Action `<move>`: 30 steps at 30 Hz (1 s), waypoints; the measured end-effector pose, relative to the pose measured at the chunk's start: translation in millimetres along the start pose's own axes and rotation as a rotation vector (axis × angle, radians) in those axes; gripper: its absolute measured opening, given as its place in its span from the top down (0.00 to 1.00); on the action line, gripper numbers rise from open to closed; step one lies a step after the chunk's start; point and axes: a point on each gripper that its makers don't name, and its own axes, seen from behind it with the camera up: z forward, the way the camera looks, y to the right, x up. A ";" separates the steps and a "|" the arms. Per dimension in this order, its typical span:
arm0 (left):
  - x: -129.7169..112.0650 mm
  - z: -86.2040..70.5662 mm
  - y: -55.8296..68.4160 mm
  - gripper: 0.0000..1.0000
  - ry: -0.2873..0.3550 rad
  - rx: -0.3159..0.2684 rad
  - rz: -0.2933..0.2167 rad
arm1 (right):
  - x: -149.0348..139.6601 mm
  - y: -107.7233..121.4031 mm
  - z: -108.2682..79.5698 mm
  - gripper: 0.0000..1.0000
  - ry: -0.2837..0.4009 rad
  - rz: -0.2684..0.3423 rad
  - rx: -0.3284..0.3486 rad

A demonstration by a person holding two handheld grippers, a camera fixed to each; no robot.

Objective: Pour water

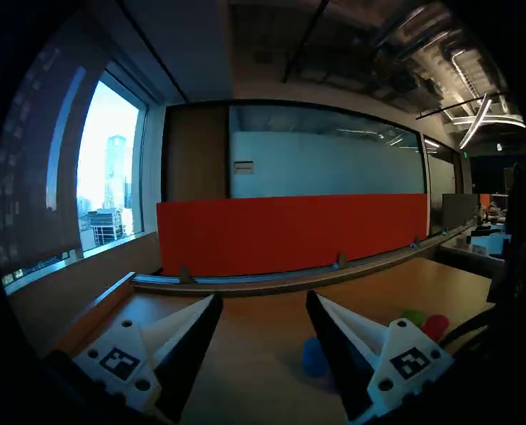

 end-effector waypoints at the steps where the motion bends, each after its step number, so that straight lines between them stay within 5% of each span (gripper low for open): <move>1: 3.6 0.7 1.1 0.13 0.000 -0.005 -0.005 | 3.8 0.6 0.8 0.01 0.003 -0.001 0.000; 12: 14.0 8.6 3.8 0.13 -0.015 -0.038 -0.031 | 17.0 -5.9 5.0 0.01 0.013 0.009 0.043; 30: 26.1 12.9 35.5 0.13 -0.013 -0.214 -0.046 | 19.4 -45.7 8.6 0.01 0.007 -0.079 0.261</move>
